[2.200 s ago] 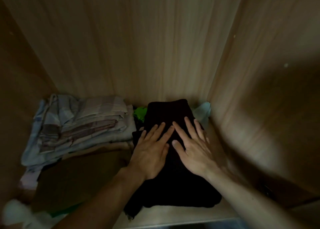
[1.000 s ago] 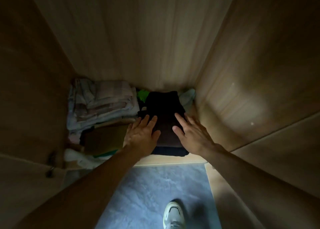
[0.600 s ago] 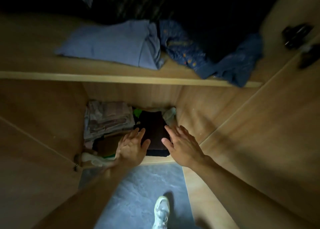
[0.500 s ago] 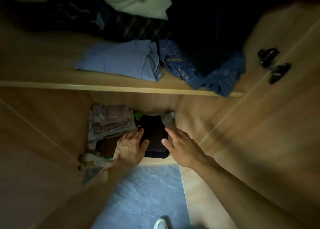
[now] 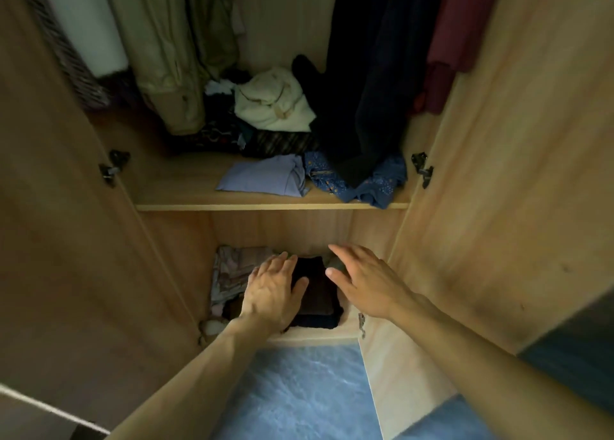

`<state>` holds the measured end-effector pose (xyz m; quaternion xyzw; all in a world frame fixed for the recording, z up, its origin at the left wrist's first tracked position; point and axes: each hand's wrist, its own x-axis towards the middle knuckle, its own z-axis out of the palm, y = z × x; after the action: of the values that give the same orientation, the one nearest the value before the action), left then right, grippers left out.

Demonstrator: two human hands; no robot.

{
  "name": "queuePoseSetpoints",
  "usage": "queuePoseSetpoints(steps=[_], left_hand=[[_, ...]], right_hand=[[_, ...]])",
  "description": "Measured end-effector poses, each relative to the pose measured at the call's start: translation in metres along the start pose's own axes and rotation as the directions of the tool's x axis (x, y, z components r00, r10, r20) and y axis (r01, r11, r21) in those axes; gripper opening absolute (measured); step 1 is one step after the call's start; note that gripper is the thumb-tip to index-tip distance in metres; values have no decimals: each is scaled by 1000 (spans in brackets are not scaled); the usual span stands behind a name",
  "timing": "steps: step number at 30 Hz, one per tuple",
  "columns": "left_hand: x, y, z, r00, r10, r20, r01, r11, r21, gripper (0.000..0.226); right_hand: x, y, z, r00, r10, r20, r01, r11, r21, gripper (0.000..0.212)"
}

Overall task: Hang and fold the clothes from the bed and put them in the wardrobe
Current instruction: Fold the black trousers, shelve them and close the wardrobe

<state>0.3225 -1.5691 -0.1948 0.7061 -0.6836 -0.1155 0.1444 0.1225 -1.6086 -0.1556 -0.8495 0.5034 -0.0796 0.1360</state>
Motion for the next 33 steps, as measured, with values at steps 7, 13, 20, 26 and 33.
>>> queuePoseSetpoints(steps=[7,13,20,26,33], left_hand=[[-90,39,-39,997,49,-63,-46,997,54,59],[-137,40,-79,995,34,-98,-24,995,101,58],[-181,33,-132,985,116,-129,-108,992,64,57],[-210,4,-162,975,122,-184,-115,992,46,57],[-235,5,-164,967,163,-195,-164,986,10,56]], right_hand=[[-80,-21,-23,995,-30,-96,26,999,-47,60],[-130,-55,-37,988,-44,-147,39,999,-36,60],[-161,-102,-63,950,80,-300,-63,996,66,60],[-187,-141,-65,928,77,-364,-63,997,50,59],[-209,-155,-71,928,59,-368,-85,995,-54,61]])
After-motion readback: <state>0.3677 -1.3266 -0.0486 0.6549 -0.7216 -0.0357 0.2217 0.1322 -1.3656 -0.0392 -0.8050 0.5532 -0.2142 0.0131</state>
